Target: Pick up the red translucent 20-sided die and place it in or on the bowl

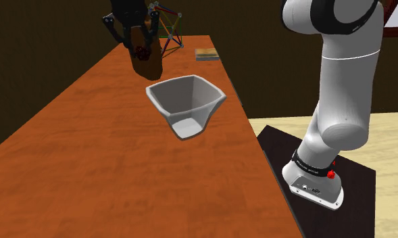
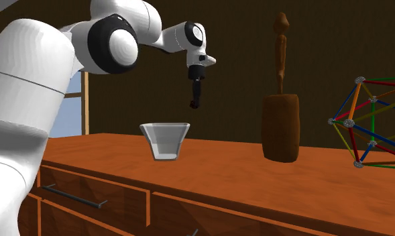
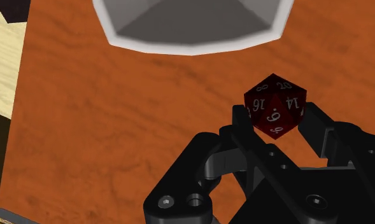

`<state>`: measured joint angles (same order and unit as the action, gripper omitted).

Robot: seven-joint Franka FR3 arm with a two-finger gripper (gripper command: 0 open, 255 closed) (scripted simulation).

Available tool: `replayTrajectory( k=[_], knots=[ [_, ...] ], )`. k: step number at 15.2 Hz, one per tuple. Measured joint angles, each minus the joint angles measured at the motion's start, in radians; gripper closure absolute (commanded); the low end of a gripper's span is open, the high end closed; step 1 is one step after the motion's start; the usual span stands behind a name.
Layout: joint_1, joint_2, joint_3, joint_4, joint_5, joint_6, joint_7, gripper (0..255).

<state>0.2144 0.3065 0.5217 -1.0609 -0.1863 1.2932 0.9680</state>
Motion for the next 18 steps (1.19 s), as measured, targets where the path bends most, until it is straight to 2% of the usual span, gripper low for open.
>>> replayTrajectory(
  k=[4,10,18],
  knots=[
    [-0.059,-0.197,0.008,-0.242,0.099,0.067,-0.005,255],
    [-0.076,-0.462,-0.009,-0.518,0.231,0.114,-0.022,255],
    [-0.068,-0.551,-0.020,-0.682,0.272,0.198,-0.033,255]
  ],
)
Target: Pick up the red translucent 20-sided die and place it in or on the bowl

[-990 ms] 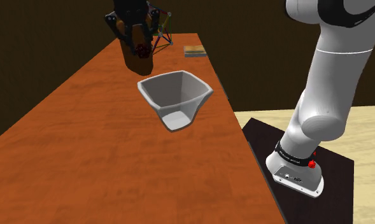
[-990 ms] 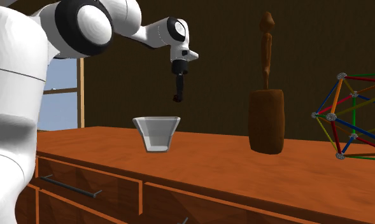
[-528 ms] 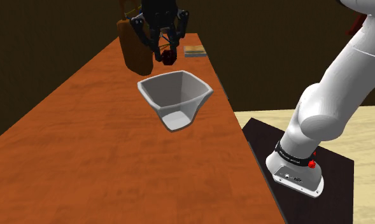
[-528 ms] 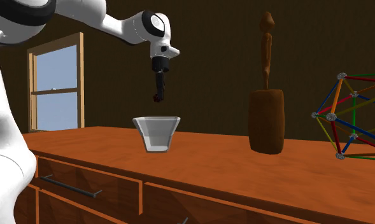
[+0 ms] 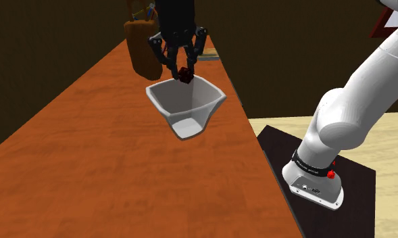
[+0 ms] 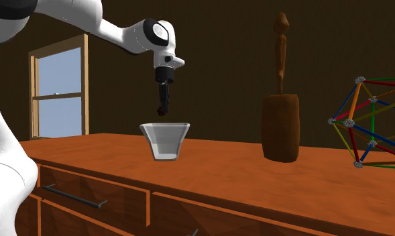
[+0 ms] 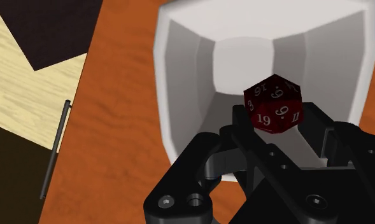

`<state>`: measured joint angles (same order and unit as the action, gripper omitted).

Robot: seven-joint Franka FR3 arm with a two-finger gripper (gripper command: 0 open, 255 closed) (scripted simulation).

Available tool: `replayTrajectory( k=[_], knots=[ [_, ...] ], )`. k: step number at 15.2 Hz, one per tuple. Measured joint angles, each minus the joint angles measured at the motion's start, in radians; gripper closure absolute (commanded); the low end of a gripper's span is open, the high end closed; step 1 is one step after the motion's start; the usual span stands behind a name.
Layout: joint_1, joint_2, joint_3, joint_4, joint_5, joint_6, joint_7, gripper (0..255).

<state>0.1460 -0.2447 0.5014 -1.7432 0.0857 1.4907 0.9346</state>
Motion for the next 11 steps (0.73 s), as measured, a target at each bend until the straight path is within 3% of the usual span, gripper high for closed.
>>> replayTrajectory(
  k=[7,11],
  knots=[
    [0.004,-0.026,-0.002,-0.118,0.011,0.094,-0.010,255],
    [0.004,-0.026,-0.001,-0.128,0.012,0.104,-0.009,255]
  ],
)
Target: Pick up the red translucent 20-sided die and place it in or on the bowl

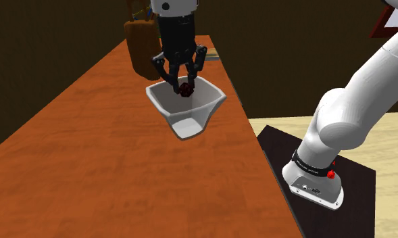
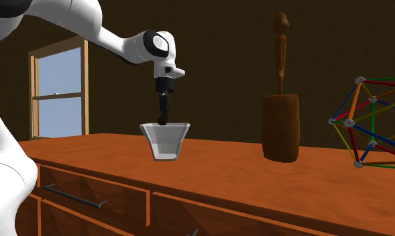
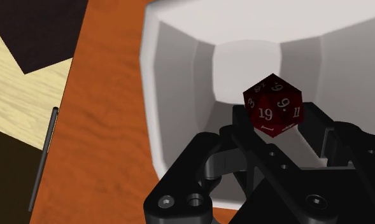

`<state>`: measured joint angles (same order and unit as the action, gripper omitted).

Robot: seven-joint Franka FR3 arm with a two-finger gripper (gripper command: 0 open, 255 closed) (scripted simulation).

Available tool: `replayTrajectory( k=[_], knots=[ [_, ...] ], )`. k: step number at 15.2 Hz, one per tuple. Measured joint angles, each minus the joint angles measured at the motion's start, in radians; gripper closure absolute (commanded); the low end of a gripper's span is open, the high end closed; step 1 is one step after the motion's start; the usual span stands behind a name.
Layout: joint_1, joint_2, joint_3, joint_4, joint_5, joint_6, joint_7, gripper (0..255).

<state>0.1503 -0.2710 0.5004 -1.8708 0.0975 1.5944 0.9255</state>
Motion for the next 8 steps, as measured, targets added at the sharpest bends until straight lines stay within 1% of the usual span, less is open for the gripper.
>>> replayTrajectory(
  k=[2,3,8],
  knots=[
    [0.000,0.000,0.000,-0.001,0.000,0.001,0.000,255],
    [0.000,0.000,0.000,-0.001,0.000,0.001,0.000,0],
    [0.000,0.000,0.000,-0.001,0.000,0.001,0.000,0]
  ],
)
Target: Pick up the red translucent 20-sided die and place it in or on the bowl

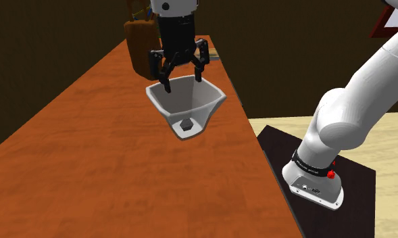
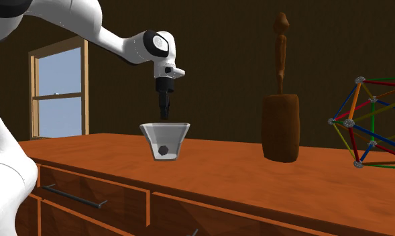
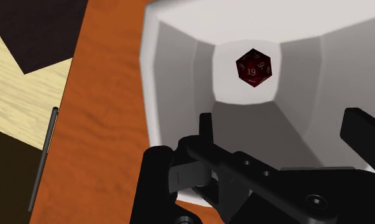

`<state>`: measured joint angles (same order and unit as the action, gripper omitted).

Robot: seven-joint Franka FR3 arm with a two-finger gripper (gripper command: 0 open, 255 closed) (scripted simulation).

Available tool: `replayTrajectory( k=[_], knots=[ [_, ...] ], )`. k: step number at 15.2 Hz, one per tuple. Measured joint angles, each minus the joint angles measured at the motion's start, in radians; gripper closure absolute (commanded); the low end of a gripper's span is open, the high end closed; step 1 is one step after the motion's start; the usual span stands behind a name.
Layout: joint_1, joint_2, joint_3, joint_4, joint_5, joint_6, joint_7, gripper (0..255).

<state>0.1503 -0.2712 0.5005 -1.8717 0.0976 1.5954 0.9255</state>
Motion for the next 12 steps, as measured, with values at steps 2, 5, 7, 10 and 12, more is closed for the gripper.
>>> replayTrajectory(
  k=[2,5,7,10,12],
  knots=[
    [-0.001,0.003,-0.001,0.017,-0.002,-0.014,0.000,0],
    [-0.002,0.027,0.006,0.123,-0.011,-0.098,0.015,0],
    [-0.004,0.039,0.006,0.157,-0.017,-0.121,0.016,0],
    [-0.005,0.043,0.006,0.167,-0.018,-0.128,0.016,0],
    [-0.005,0.044,0.006,0.169,-0.019,-0.129,0.017,0]
  ],
)
